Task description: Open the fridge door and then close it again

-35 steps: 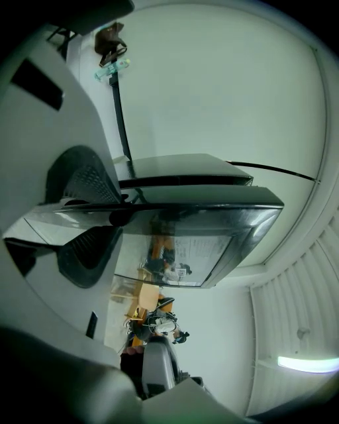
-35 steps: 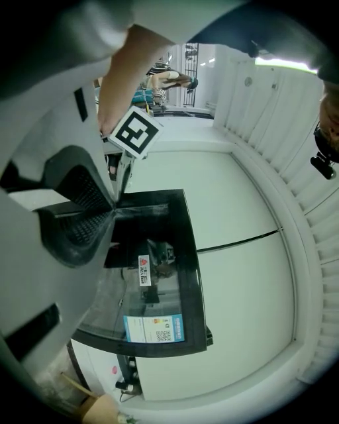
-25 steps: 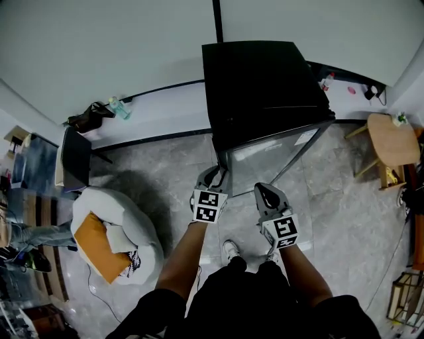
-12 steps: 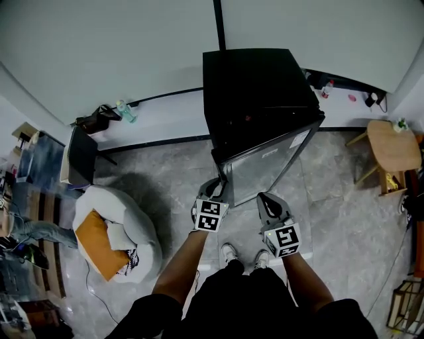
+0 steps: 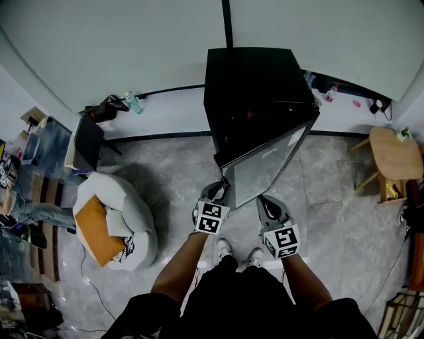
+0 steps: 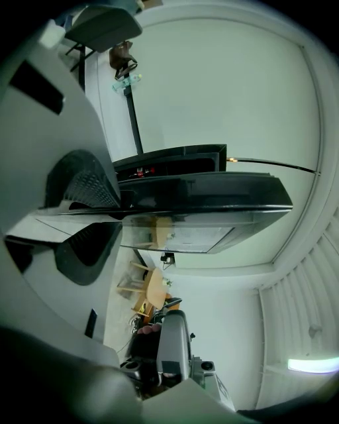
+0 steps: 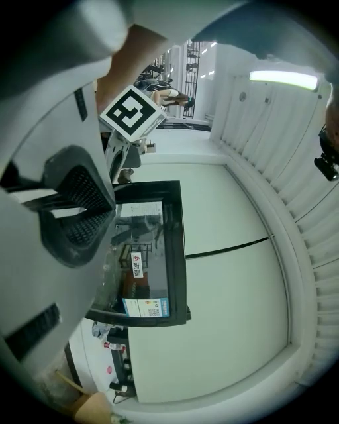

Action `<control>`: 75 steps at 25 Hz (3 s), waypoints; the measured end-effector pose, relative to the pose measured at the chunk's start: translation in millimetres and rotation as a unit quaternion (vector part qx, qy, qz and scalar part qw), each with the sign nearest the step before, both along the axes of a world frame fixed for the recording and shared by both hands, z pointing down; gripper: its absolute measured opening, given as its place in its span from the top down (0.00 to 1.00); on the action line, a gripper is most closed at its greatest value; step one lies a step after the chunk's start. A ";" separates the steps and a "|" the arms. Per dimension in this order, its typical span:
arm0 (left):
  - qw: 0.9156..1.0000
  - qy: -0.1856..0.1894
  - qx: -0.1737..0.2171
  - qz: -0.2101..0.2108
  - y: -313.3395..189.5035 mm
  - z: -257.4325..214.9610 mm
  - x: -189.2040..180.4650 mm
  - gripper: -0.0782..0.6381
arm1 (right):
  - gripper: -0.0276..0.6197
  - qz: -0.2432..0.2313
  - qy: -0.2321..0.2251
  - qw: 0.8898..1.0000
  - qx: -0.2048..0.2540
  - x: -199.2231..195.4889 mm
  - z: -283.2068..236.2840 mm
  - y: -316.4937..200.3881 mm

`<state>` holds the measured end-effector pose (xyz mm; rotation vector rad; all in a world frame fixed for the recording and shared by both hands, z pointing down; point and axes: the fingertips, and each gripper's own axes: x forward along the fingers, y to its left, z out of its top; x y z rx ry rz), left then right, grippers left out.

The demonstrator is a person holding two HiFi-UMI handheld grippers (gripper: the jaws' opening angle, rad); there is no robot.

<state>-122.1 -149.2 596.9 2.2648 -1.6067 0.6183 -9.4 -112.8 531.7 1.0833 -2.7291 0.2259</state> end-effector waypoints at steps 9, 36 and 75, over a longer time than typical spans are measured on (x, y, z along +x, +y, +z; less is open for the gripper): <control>1.000 -0.001 0.010 -0.006 24.8 -1.1 23.7 0.78 | 0.94 -0.012 0.003 1.000 0.004 22.8 4.6 11.9; 0.999 -0.015 0.025 0.014 86.7 0.1 112.0 0.78 | 0.94 -0.046 -0.005 0.999 0.016 60.5 13.9 51.5; 0.993 0.025 0.114 0.009 91.0 -61.5 121.6 0.86 | 0.94 0.030 -0.041 0.998 0.028 123.0 -11.5 40.0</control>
